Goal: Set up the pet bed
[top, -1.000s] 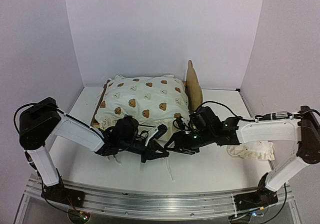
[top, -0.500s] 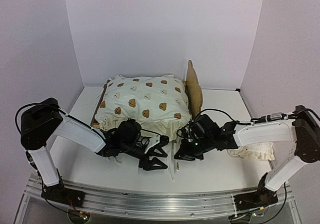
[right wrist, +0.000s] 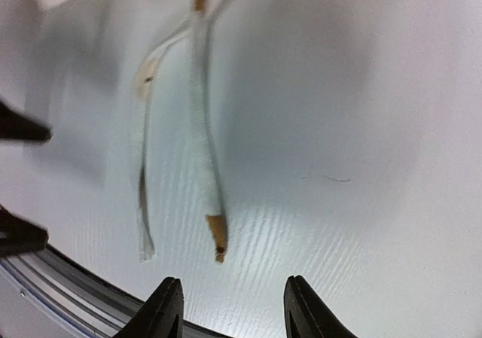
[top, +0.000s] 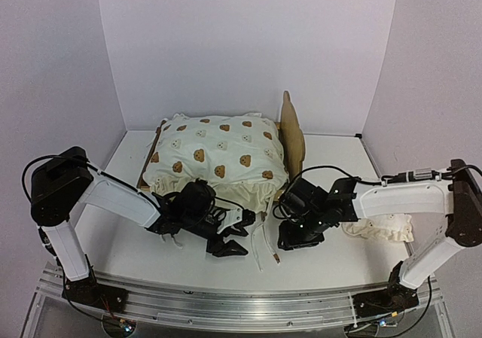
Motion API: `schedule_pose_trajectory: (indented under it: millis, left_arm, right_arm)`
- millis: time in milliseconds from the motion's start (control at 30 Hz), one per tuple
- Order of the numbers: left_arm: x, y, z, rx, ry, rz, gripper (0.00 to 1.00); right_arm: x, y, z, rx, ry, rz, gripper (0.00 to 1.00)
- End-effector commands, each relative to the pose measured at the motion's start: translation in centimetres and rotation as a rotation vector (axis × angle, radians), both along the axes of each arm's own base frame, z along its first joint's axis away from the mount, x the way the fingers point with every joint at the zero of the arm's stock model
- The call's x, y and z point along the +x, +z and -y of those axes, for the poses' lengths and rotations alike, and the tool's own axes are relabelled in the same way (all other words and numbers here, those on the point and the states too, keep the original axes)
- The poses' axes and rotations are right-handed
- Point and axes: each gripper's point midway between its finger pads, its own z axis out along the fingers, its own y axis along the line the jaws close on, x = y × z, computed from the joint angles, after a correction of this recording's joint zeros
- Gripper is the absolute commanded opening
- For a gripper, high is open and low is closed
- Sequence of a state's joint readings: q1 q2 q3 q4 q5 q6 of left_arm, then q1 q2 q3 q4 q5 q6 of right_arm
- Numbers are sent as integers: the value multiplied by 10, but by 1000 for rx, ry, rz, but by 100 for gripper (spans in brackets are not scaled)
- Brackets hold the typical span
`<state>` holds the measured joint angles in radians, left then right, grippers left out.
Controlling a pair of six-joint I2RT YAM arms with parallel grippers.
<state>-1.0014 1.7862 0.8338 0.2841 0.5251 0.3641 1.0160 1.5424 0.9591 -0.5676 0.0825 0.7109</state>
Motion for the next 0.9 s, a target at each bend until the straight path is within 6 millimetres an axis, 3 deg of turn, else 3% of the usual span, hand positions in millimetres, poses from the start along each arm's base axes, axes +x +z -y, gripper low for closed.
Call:
schedule_pose_trajectory:
  millis: [0, 267, 467, 633, 733, 867]
  left_arm:
    - [31, 23, -7, -13, 214, -24, 60]
    - [49, 15, -27, 23, 367, -67, 60]
    - [63, 11, -38, 37, 438, -55, 60]
    - [71, 14, -42, 31, 461, -47, 60]
    - [69, 15, -40, 23, 428, -34, 60]
    - [59, 27, -33, -33, 280, 55, 59]
  right_arm:
    - [-10, 26, -36, 39, 189, 202, 47]
    - [-21, -9, -76, -2, 277, 186, 47]
    - [-29, -36, -80, -25, 289, 133, 43]
    - [-44, -58, -76, -81, 318, 89, 17]
    - [-51, -57, -76, -72, 358, 72, 0]
    - [-43, -27, -82, 50, 385, 43, 0]
